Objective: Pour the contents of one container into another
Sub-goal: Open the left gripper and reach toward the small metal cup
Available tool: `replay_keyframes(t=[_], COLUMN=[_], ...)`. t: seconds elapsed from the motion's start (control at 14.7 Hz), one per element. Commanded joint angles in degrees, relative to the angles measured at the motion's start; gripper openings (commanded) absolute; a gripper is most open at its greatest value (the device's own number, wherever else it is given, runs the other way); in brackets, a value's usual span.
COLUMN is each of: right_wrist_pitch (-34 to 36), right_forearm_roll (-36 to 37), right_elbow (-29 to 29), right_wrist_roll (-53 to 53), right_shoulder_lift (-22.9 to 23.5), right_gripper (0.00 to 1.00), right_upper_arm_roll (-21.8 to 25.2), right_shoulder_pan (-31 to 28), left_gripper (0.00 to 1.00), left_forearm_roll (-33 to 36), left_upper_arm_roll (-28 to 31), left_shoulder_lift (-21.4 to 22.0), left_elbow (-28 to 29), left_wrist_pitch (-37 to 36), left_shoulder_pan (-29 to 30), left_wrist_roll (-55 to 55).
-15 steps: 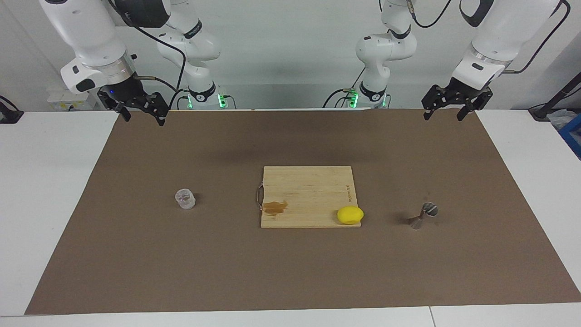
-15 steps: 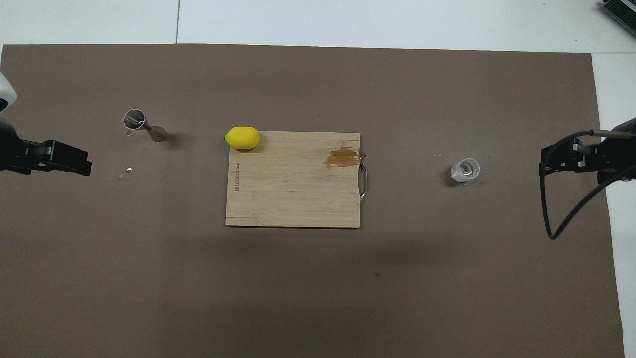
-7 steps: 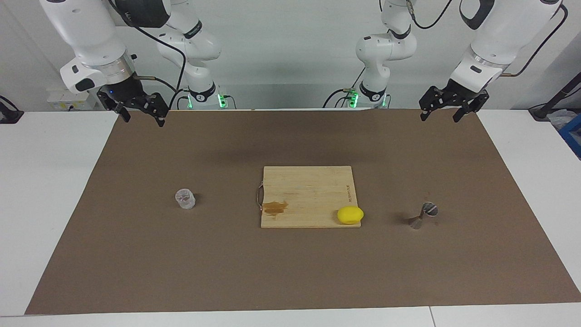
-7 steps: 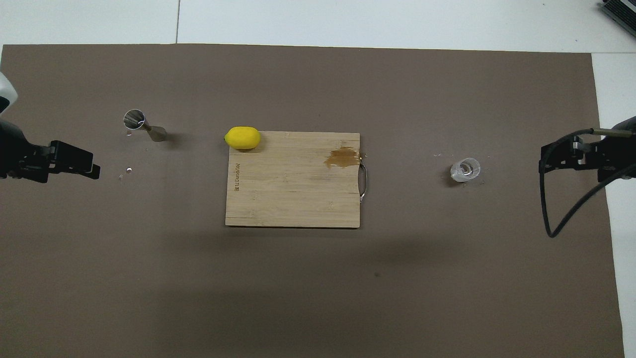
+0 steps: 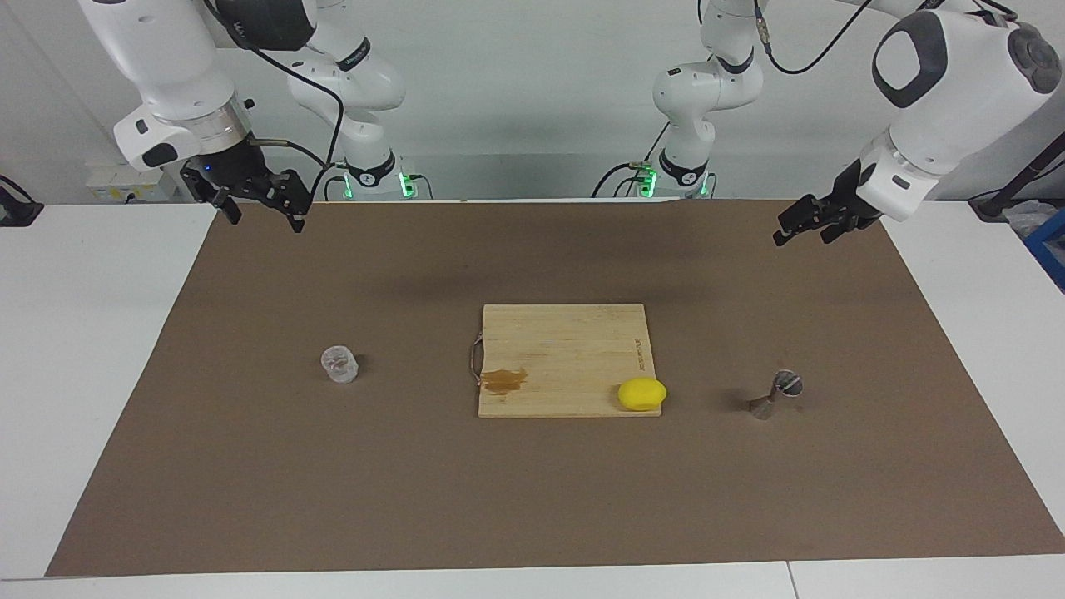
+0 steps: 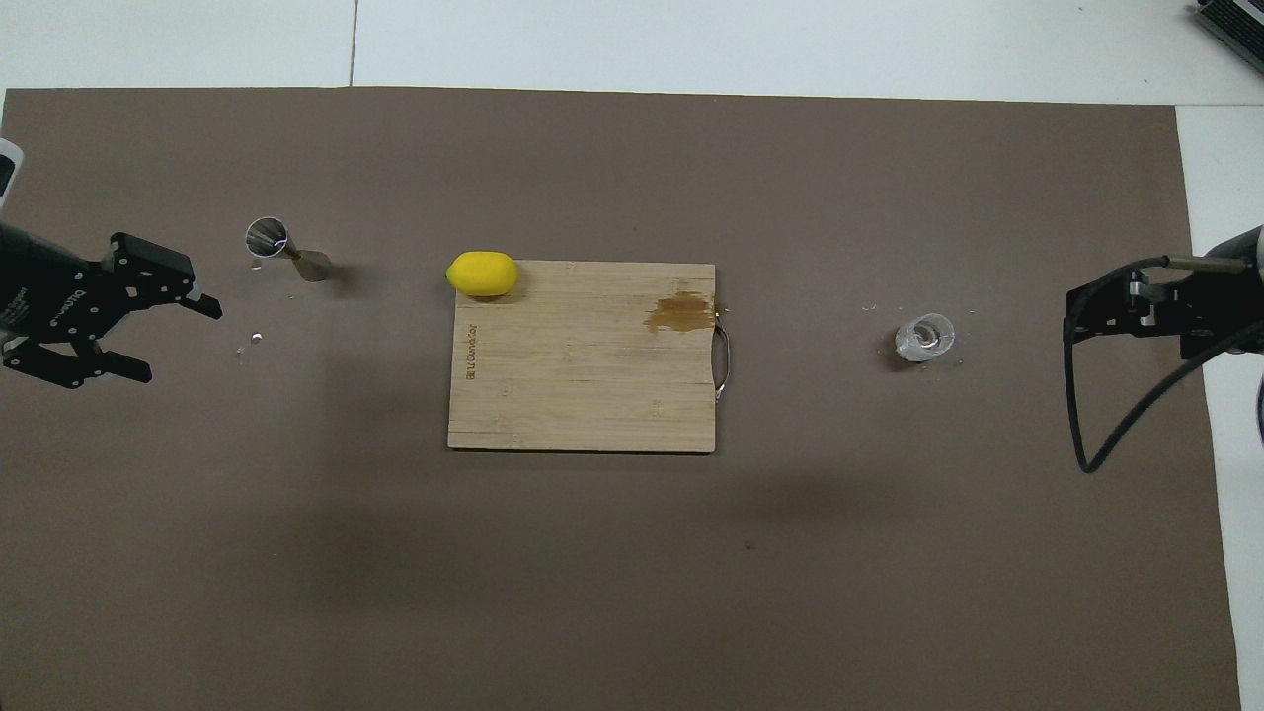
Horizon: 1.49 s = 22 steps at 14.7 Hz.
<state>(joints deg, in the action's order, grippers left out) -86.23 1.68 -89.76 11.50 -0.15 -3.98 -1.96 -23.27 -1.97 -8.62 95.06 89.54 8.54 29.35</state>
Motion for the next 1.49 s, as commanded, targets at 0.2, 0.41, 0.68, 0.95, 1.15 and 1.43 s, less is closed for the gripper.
replay_keyframes(t=[0.2, 0.41, 0.68, 0.95, 1.15, 1.43], right_wrist_pitch=[-1.49, -1.49, -1.49, -1.49, -1.49, -1.57], right_forearm_roll=[1.22, 1.22, 1.13, 1.13, 1.13, 1.04], right_elbow=[-1.12, -1.12, -1.12, -1.12, -1.12, -1.21], right_wrist_roll=[0.28, 0.28, 0.28, 0.28, 0.28, 0.36], right_shoulder_lift=[-0.99, -0.99, -0.99, -0.99, -0.99, -0.99], right_gripper=[0.99, 0.99, 0.99, 0.99, 0.99, 0.99], right_upper_arm_roll=[-0.24, -0.24, -0.24, -0.32, -0.24, -0.24], right_shoulder_pan=[-0.06, -0.06, -0.06, -0.06, -0.06, -0.06], left_gripper=[1.00, 1.00, 1.00, 1.00, 1.00, 1.00], left_forearm_roll=[-18.36, -29.52, -42.54, -49.68, -53.70, -59.87], left_upper_arm_roll=[3.64, 3.64, 3.47, 3.29, 3.12, 3.03], left_shoulder_lift=[0.71, 0.45, -1.91, -5.61, -7.90, -8.69], left_elbow=[10.65, 15.22, 19.72, 19.37, 19.46, 19.46], left_wrist_pitch=[13.70, 21.53, 28.40, 29.72, 32.53, 33.94], left_shoulder_pan=[0.60, 2.18, 3.07, 3.86, 3.07, 1.66], left_wrist_roll=[26.16, 35.75, 36.74, 35.95, 34.72, 32.97])
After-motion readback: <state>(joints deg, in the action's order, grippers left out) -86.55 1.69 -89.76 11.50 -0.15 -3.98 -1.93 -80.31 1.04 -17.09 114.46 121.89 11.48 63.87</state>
